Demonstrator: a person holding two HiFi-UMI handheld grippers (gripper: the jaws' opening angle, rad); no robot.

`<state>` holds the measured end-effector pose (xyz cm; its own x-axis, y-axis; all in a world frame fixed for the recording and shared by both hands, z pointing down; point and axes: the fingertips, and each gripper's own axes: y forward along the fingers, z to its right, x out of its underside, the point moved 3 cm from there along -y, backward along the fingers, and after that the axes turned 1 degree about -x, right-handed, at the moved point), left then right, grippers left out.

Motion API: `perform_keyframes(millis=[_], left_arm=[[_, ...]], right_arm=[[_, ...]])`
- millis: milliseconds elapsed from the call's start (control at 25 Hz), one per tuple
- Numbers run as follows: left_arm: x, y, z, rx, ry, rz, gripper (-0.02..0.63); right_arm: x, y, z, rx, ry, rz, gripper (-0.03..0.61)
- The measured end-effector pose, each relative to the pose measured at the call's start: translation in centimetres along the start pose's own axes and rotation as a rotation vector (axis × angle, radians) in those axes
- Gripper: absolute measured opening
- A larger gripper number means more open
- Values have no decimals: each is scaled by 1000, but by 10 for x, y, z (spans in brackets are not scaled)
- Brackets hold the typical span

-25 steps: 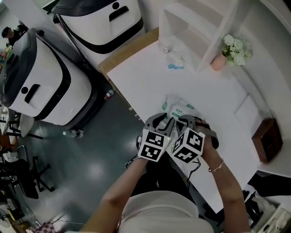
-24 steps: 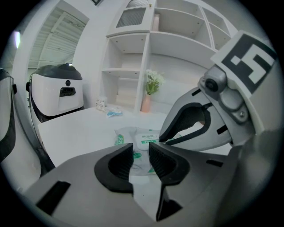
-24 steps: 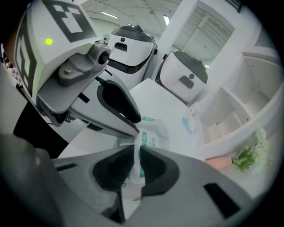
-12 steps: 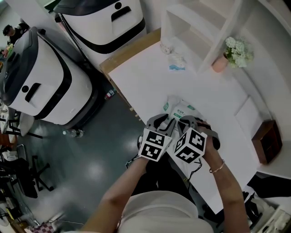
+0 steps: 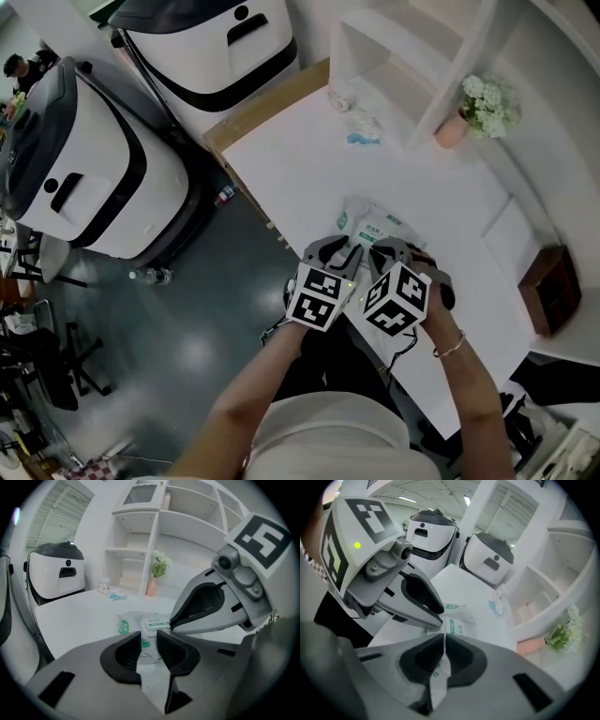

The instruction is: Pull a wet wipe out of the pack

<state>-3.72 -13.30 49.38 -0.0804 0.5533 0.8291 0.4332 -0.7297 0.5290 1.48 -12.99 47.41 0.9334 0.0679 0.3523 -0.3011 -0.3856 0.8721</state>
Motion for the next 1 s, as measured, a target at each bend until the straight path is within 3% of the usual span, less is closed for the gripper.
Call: perform_keyframes(millis=[240, 1000], left_arm=[[4, 2, 0, -22, 28, -22, 95], [2, 0, 2, -30, 27, -34, 97]], right_arm=[[-4, -19, 28, 78, 37, 47, 9], [5, -18, 73, 110, 197, 131, 12]])
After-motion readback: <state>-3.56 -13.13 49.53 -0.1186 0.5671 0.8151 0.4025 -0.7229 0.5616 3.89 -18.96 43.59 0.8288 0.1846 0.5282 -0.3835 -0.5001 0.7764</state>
